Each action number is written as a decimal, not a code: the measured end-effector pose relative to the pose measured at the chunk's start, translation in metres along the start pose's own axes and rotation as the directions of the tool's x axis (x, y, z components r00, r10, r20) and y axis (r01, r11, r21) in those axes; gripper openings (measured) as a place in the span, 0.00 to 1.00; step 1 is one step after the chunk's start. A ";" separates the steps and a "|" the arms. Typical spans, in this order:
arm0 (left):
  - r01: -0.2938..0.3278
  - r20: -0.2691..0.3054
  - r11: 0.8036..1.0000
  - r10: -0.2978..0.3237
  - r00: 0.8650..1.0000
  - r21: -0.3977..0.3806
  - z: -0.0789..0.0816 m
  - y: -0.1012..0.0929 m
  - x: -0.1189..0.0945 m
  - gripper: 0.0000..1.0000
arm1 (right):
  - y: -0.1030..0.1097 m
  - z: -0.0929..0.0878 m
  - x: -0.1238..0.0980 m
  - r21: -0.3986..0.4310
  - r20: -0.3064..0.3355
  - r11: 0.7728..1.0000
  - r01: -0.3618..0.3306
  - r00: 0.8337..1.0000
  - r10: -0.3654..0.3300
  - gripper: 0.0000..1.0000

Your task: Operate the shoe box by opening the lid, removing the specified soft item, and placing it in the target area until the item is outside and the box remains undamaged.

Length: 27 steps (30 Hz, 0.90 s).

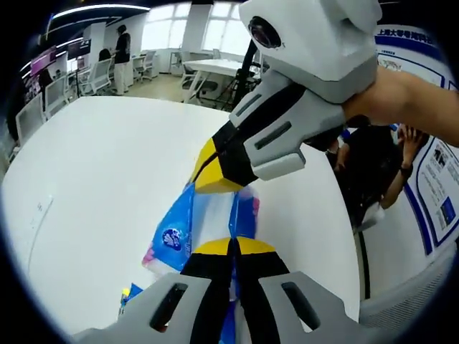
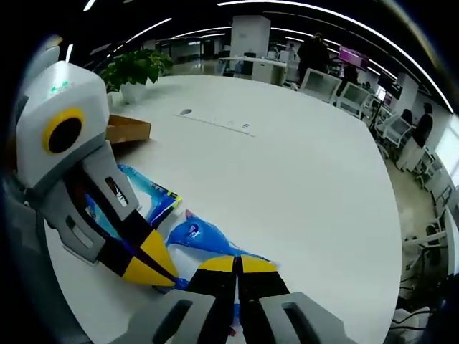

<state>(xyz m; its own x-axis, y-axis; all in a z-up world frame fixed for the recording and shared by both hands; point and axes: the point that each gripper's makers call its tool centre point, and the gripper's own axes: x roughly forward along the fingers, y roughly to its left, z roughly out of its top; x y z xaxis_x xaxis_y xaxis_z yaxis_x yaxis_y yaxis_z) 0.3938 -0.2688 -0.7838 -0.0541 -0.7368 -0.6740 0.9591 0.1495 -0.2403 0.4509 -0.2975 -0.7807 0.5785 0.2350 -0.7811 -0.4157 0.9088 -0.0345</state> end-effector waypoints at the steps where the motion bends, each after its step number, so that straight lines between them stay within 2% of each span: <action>1: -0.002 0.000 1.000 0.002 1.000 0.009 0.001 0.001 0.000 0.00 | -0.001 0.001 0.001 0.005 0.003 1.000 0.002 1.000 -0.002 0.00; 13: -0.020 -0.007 1.000 0.020 1.000 0.014 0.003 0.008 0.000 0.00 | -0.001 0.007 0.005 0.015 0.014 1.000 0.018 1.000 -0.018 0.00; 27: -0.030 -0.014 0.999 0.031 0.999 0.028 0.007 0.003 -0.003 0.01 | 0.000 0.006 0.001 -0.003 0.014 1.000 0.020 1.000 -0.020 0.00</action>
<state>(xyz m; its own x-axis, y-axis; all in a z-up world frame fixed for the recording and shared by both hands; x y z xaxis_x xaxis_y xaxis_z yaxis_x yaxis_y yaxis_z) 0.3985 -0.2710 -0.7777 -0.0286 -0.7225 -0.6908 0.9678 0.1529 -0.2000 0.4560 -0.2947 -0.7776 0.5966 0.2218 -0.7713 -0.4064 0.9122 -0.0521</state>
